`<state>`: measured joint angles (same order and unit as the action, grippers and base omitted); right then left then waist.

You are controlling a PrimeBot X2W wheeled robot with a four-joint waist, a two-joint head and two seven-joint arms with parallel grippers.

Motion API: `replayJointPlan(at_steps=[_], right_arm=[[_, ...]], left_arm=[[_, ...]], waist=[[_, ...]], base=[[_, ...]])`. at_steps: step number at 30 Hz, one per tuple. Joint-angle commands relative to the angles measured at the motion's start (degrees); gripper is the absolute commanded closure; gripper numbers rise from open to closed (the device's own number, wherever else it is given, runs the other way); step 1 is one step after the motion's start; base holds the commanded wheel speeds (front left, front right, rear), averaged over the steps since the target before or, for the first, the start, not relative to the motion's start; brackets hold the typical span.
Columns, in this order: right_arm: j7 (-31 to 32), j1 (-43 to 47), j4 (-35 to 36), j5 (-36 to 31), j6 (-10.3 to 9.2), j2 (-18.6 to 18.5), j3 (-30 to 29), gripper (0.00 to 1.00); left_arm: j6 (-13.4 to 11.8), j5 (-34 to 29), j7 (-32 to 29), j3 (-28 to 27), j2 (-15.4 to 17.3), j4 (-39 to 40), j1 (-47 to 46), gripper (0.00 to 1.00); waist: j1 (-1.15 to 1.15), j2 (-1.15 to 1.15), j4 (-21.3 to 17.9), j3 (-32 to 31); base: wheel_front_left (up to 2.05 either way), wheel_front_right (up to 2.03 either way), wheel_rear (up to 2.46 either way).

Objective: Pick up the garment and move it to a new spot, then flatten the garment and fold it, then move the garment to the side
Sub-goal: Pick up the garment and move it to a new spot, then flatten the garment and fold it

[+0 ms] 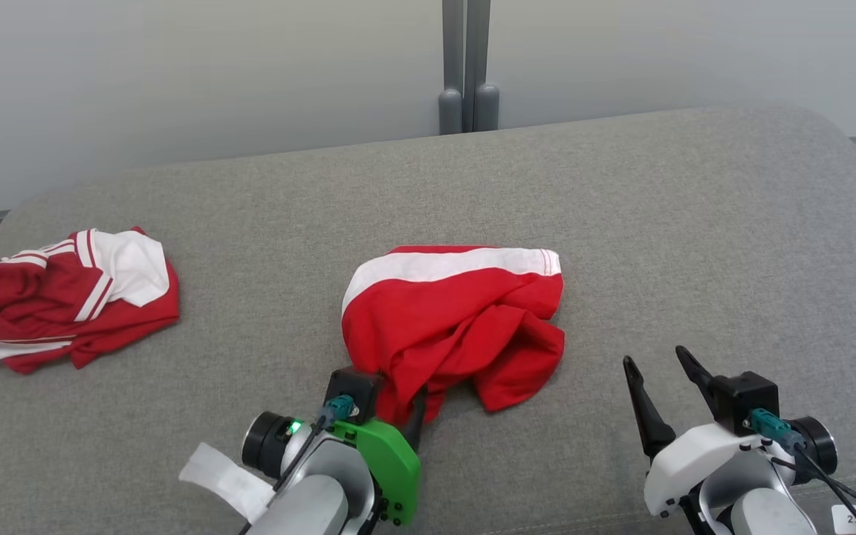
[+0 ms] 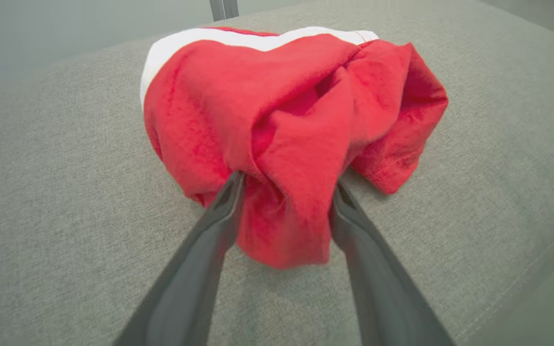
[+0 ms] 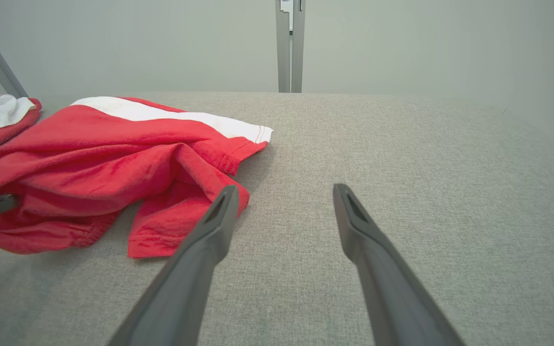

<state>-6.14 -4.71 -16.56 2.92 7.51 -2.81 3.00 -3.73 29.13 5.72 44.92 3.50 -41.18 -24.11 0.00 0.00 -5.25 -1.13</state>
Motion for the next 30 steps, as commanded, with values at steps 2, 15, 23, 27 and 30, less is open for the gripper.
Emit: replayJointPlan(at_steps=[2,15,23,27,30], right_arm=[[0.25,1.07,0.12,-0.15,-0.04,-0.14,-0.55,0.0],[1.63,1.69,0.98,-0.12,-0.04,-0.14,-2.68,0.0],[2.11,0.94,0.82,3.82,-0.04,-0.13,-3.92,0.0],[0.57,0.12,-0.4,8.21,-0.03,-0.11,-3.02,0.0],[-0.13,-0.4,-1.41,9.75,-0.04,-0.17,-2.66,0.0]], left_arm=[[0.37,2.24,0.48,-1.44,-0.04,1.44,1.37,0.0],[-3.81,14.43,2.56,-16.05,4.35,11.76,4.61,0.0],[-2.35,15.74,9.37,-26.45,6.31,22.86,9.07,0.0],[0.26,11.32,9.41,-32.78,4.78,30.06,13.61,0.0],[1.91,8.24,9.39,-35.04,3.9,32.66,16.39,0.0]], waist=[[0.0,0.0,0.0,-0.3],[0.0,0.0,-0.69,-1.32],[0.0,0.0,0.73,-2.08],[0.0,0.0,1.83,-2.28],[0.0,0.0,2.24,-2.35]], base=[[0.0,0.0,0.0],[0.0,0.0,0.0],[0.0,0.0,0.0],[0.0,0.0,0.0],[0.0,0.0,0.0]])
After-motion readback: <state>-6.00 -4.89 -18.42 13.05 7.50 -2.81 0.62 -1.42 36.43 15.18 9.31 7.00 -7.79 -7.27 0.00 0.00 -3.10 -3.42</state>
